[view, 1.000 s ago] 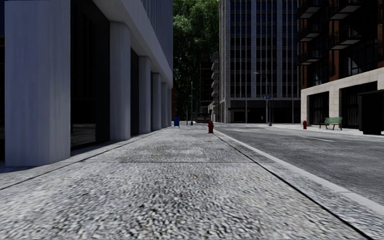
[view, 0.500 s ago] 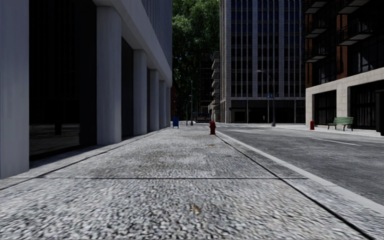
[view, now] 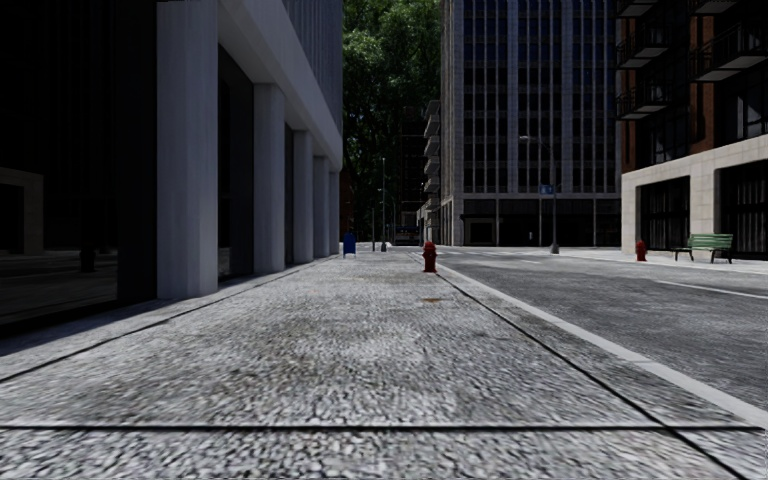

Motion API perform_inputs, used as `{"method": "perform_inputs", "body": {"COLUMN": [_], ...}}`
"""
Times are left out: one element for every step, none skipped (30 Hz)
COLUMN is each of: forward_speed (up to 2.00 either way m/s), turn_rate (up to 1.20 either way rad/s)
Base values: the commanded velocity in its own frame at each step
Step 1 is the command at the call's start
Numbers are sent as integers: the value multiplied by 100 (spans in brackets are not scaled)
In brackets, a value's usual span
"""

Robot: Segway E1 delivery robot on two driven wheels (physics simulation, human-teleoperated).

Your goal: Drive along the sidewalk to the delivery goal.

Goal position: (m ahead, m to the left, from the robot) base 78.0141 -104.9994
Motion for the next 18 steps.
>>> {"method": "perform_inputs", "body": {"forward_speed": [200, 200, 200, 200, 200, 200, 200, 200, 200, 200, 200, 200, 200, 200, 200, 200, 200, 200], "turn_rate": [0, 0, 0, 0, 0, 0, 0, 0, 0, 0, 0, 0, 0, 0, 0, 0, 0, 0]}}
